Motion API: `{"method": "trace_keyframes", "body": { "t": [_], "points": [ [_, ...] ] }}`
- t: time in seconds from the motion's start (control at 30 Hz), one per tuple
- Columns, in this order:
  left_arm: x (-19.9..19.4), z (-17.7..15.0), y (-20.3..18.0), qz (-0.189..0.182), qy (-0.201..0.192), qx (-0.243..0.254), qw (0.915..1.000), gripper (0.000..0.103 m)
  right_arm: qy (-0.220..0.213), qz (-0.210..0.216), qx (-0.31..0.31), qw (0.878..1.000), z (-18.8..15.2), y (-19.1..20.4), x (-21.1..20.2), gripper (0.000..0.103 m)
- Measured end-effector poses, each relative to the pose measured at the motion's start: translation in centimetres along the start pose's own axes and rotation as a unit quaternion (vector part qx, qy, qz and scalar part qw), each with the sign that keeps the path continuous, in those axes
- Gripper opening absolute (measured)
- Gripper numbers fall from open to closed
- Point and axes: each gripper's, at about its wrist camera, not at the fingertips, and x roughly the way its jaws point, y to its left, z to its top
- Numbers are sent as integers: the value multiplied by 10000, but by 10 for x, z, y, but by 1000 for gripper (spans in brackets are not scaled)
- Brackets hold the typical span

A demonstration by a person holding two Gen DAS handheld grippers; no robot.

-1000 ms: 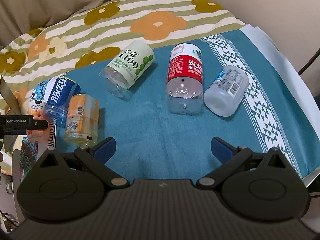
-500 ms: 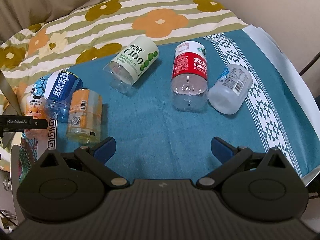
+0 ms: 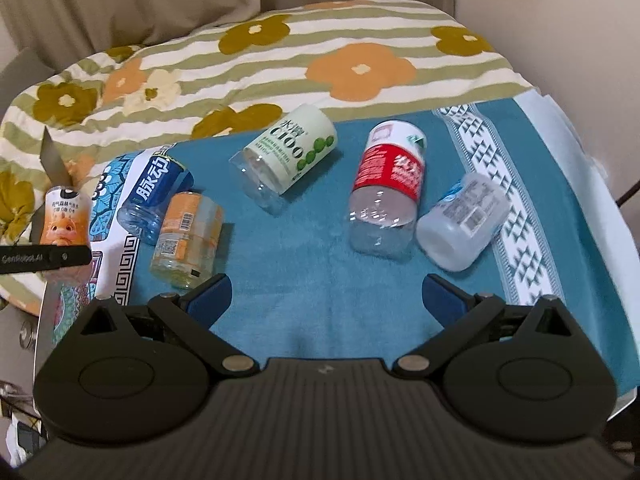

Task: Flip cup upright
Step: 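Lift the orange-print cup with the left gripper, lower it, and open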

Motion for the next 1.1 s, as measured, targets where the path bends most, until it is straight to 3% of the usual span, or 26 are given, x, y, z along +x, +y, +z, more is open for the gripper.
{"method": "trace_keyframes", "body": {
  "t": [0.3, 0.6, 0.9, 1.1],
  "points": [
    [-27, -36, -83, -152, -112, 29, 9998, 66, -56, 213, -334, 9992, -6, -61, -24, 103],
    [-3, -64, -174, -450, 212, 542, 9973, 66, 64, 276, -369, 9989, -22, -126, -25, 103],
    [42, -85, -218, -519, 695, 1114, 9900, 66, 342, 131, -78, 9993, -43, -172, -10, 103],
    [52, -85, -229, -488, 733, 1258, 9881, 67, 457, 135, 7, 9989, -50, -182, -3, 103]
  ]
}}
